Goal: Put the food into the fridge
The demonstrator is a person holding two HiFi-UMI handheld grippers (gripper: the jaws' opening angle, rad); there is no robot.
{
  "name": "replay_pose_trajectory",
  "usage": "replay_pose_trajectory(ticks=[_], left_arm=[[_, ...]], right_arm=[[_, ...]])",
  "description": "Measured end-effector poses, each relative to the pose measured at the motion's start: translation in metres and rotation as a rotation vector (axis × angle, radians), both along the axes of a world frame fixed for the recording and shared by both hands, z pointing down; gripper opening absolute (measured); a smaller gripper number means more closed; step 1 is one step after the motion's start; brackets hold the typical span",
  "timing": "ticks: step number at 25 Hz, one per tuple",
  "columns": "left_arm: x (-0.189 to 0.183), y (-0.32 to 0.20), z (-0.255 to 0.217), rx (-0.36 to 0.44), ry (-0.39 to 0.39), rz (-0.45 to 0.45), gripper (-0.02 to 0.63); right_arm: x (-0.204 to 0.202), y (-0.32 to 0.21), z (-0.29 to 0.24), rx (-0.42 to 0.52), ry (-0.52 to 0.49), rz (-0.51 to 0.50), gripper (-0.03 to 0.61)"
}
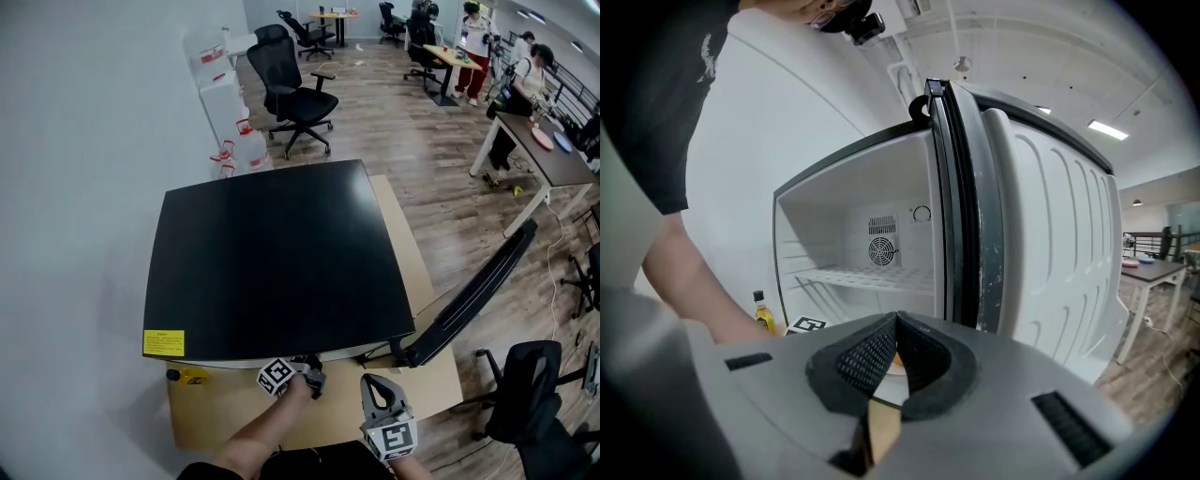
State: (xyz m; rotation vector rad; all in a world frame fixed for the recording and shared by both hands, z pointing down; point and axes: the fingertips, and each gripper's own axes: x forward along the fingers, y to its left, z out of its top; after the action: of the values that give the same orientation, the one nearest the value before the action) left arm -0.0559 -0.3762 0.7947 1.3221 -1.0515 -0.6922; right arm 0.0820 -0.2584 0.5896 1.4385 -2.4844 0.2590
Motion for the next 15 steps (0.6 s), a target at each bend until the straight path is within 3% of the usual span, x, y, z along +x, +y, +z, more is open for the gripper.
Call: replay_pose_trajectory(ticks=[9,11,13,15], left_arm=[[0.002,-0.002,0.009,-0.110,-0.034,0.021,0.026],[0.004,-0.002,0.007,-0.116,-0.100,0.058,0.026],[0.008,-0.002,0.005,-0.114,-0.215,0.122,0.040],[0.011,0.000,0.007,-0.112,-0.322,0.183,0.091]], right_arm=[[-0.012,0.005,0.001,0.022,-0.008,-0.043,0.060],[-0.014,0.007,0.001,0.027,-0.011,-0.051,0.060],[-0.015,0.009,0.000,0.027,-0.017,-0.054,0.060],[-0.015,0.011,0.000,0.028,-0.019,-0.054,0.060]])
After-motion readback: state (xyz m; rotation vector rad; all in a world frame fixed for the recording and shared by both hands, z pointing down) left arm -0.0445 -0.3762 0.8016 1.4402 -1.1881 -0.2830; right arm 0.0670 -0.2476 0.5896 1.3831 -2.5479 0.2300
